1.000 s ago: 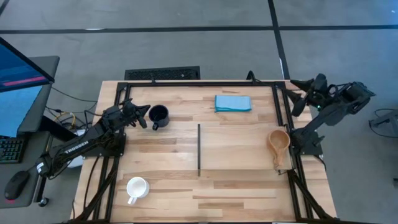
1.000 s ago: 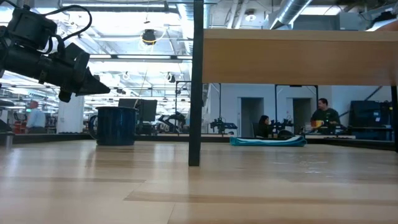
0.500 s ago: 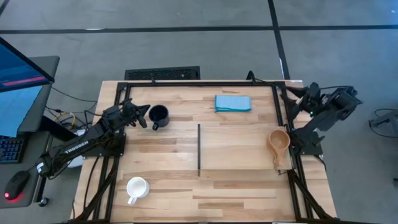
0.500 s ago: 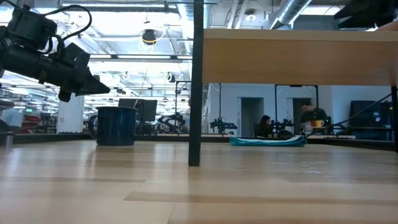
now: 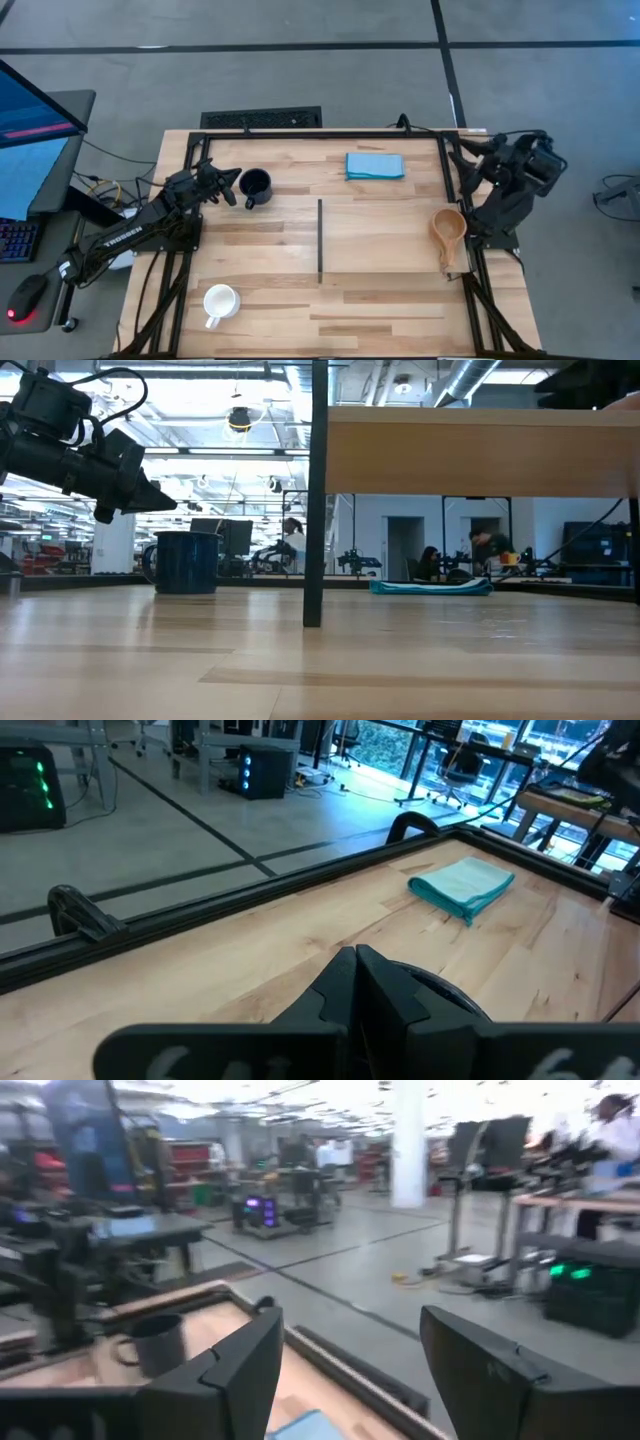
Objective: Stack small to large cups/mugs on shelf
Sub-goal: Put the black mug on the shelf
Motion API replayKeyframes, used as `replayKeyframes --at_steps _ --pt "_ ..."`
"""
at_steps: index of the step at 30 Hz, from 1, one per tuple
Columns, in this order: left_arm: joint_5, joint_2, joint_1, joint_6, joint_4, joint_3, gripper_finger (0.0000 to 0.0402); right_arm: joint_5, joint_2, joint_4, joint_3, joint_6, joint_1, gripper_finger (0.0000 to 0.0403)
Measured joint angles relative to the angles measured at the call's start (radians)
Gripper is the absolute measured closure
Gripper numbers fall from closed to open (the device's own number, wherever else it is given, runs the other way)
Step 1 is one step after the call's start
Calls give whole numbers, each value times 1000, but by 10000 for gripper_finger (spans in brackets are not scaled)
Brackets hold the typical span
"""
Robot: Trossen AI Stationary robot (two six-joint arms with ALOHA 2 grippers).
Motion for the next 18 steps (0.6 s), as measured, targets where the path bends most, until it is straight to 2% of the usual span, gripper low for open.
replayKeyframes --at_steps 4,7,12,18 --pt "-3 0 0 -9 2 0 401 0 -86 9 4 -53 82 143" --pt "-3 0 0 -28 2 0 401 -2 -119 70 24 -159 102 143" --pt "-3 0 0 -31 1 0 401 -1 -142 129 41 -296 31 144" --pt "-2 0 0 -32 0 0 401 -11 -142 137 5 -279 -119 150"
